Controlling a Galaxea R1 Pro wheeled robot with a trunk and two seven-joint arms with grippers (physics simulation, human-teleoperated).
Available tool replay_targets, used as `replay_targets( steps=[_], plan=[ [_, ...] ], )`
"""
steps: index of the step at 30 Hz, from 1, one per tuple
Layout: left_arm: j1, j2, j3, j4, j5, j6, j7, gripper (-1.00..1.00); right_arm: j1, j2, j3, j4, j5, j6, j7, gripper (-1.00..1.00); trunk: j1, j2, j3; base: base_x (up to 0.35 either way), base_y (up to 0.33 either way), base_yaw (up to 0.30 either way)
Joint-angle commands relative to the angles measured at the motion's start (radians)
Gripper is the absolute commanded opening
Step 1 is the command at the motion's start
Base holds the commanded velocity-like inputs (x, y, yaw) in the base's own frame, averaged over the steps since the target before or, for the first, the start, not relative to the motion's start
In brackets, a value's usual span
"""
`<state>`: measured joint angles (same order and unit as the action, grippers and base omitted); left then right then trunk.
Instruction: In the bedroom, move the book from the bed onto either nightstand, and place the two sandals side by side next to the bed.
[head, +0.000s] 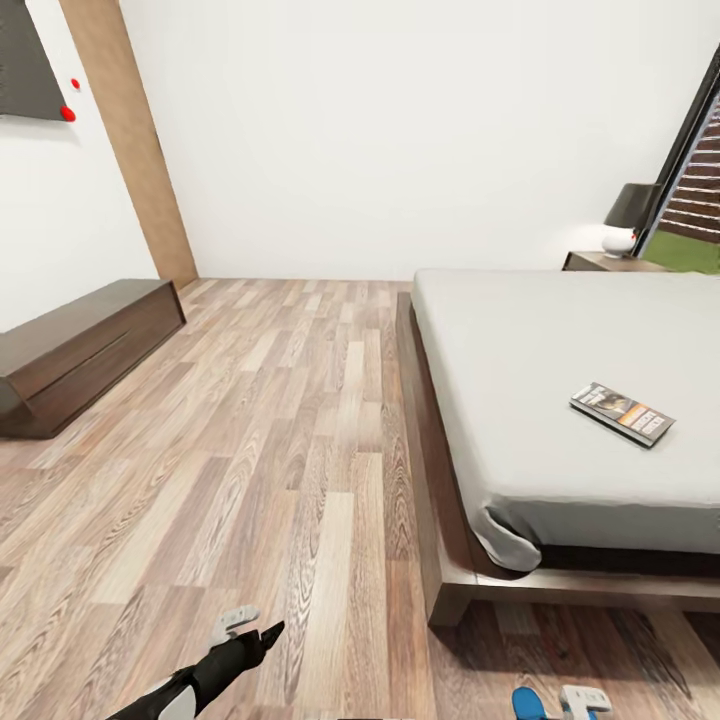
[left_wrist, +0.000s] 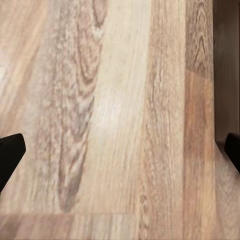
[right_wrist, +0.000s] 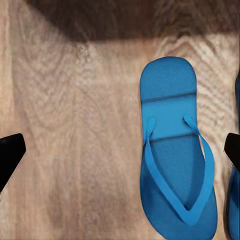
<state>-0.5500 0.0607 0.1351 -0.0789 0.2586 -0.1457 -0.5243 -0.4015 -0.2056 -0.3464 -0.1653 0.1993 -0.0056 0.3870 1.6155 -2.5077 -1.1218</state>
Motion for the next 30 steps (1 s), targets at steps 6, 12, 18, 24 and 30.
replay_targets(
  steps=[6,12,18,24,30],
  plan=[
    [-0.001,-0.002,0.008,0.002,-0.002,-0.004,0.047,1.00,0.000,0.000,-0.008,-0.001,0.011,-0.001,-0.021,1.00,-0.003,0.001,0.023,0.000,0.000,0.000],
    [-0.001,-0.014,0.007,0.002,-0.002,-0.005,0.082,1.00,0.000,0.038,-0.001,0.006,0.017,0.007,-0.180,1.00,-0.006,0.003,0.046,0.000,0.000,0.000],
    [-0.001,-0.018,0.006,0.003,-0.004,-0.005,0.085,1.00,0.000,0.077,0.001,0.008,0.018,0.012,-0.210,1.00,-0.008,0.004,0.069,0.000,0.000,0.000],
    [-0.001,-0.023,0.006,0.020,-0.028,-0.005,0.085,1.00,0.000,0.081,0.001,0.008,0.019,0.003,-0.209,1.00,-0.011,0.005,0.092,0.000,0.000,0.000],
    [-0.001,-0.036,0.007,0.029,-0.044,-0.006,0.086,1.00,0.000,0.081,0.000,0.008,0.018,-0.002,-0.206,1.00,-0.014,0.007,0.115,0.000,0.000,0.000]
  ],
)
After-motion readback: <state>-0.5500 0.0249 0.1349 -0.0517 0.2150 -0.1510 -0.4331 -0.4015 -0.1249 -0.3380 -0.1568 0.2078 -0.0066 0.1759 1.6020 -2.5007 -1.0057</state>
